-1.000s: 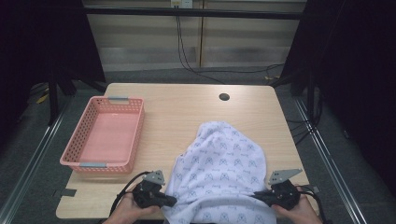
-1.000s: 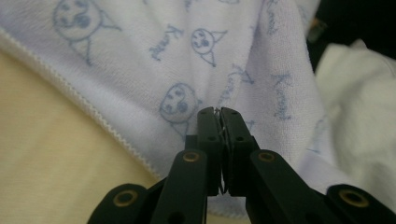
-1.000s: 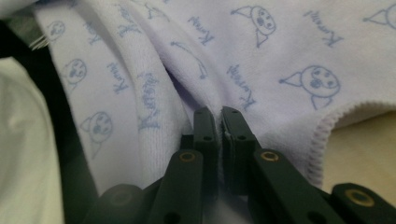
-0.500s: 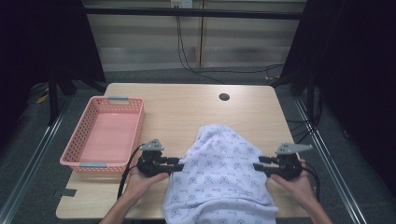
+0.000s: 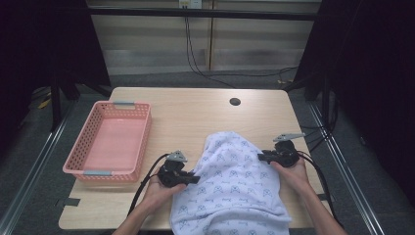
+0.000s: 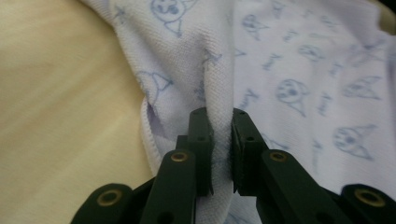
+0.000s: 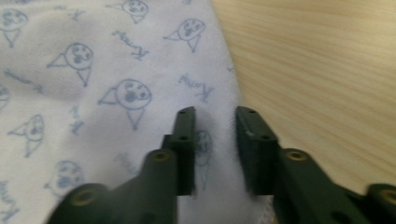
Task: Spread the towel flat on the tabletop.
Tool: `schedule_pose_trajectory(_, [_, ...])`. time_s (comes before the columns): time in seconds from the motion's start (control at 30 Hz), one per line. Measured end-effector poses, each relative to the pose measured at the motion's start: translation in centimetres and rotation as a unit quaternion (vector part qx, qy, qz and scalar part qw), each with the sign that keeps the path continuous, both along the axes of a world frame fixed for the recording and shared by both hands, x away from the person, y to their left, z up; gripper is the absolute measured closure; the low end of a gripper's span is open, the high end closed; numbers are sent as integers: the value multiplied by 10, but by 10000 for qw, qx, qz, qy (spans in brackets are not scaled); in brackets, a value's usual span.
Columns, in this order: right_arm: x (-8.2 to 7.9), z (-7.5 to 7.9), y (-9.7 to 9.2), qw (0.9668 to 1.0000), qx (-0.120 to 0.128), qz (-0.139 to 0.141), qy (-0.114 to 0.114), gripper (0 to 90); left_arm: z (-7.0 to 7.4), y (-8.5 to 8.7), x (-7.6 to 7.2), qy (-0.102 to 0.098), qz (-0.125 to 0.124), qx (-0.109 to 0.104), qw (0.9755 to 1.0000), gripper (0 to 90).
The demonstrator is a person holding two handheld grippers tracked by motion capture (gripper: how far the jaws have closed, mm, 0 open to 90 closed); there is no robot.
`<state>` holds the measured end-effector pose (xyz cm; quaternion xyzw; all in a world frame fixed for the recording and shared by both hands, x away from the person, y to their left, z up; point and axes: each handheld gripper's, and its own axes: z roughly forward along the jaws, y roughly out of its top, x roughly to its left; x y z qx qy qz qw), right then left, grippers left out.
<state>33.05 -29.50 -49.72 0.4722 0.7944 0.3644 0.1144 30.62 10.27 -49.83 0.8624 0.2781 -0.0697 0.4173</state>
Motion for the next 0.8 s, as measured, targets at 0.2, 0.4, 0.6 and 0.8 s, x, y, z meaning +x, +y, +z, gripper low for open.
schedule_pose_trajectory(0.2, [-28, 33, 5, 9963, 587, 491, -387, 850, 12, 12, -34, 115, -481, -187, 9986, 743])
schedule_pose_trajectory(0.4, [-79, 42, 31, 9863, 844, 1358, -397, 850, 23, 29, -24, 12, 153, -918, 9957, 586])
schedule_pose_trajectory(0.6, [-104, 9, 54, 9811, 364, 1890, 184, 847, 21, 11, 5, -286, 690, -703, 9947, 516])
schedule_pose_trajectory(0.8, [-105, 5, 55, 9796, 371, 1961, 249, 833, 9, -22, 18, -300, 488, -277, 9980, 671])
